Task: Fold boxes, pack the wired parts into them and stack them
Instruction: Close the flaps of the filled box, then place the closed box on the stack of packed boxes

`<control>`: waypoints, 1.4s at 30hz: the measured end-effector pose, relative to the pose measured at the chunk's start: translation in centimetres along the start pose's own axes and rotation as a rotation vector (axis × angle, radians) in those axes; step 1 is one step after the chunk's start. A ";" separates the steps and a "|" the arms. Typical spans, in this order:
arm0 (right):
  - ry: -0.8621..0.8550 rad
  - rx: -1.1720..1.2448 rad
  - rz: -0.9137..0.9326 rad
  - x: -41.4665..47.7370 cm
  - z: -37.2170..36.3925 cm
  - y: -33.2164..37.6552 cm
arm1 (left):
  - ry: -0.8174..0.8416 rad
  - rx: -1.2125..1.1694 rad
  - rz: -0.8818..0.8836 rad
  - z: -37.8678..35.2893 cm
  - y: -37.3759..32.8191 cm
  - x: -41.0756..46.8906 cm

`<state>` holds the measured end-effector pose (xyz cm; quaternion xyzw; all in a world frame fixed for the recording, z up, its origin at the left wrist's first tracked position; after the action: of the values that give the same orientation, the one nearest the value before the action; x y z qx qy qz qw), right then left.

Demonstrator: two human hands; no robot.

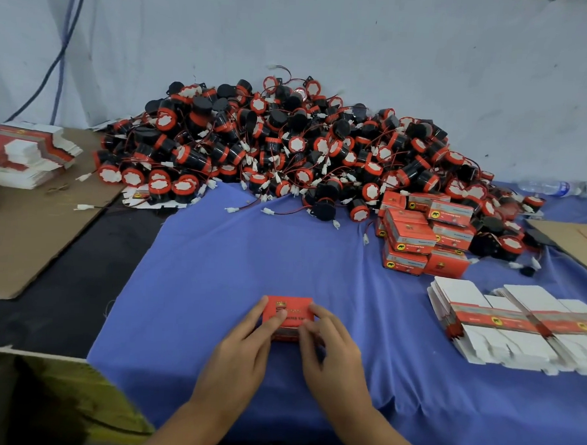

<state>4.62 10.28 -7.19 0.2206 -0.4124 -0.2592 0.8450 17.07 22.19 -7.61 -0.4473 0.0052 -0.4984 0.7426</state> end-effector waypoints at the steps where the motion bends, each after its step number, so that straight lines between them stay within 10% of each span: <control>1: 0.016 -0.035 0.014 -0.1 0.0 0.1 | 0.004 0.004 0.005 0.0 0.0 0.0; 16: -0.149 0.238 -0.397 4.5 3.1 1.4 | -0.272 -0.636 0.331 -2.0 -4.2 6.3; 20: -0.176 -0.048 -0.322 9.8 7.0 0.6 | -0.297 -0.687 0.252 -4.1 -8.6 13.2; 37: 0.044 -0.368 -0.616 23.5 8.2 -12.4 | 0.202 -0.579 0.163 -16.0 -10.2 31.2; 42: -0.228 -0.303 -0.506 21.1 10.8 -12.0 | 0.061 -0.524 0.062 -14.7 -12.8 29.2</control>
<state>3.84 -13.69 4.16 0.1573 -0.3932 -0.5429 0.7252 15.67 -10.55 4.99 -0.6088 0.1702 -0.4704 0.6158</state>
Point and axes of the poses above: each hand's wrist, its own x-axis towards the middle knuckle, its own z-axis out of the back of the hand, y = z × x, the point moved 2 cm from there along x, towards the middle knuckle, and after that the axes turned 8 degrees about -x, right-handed, at the moved point
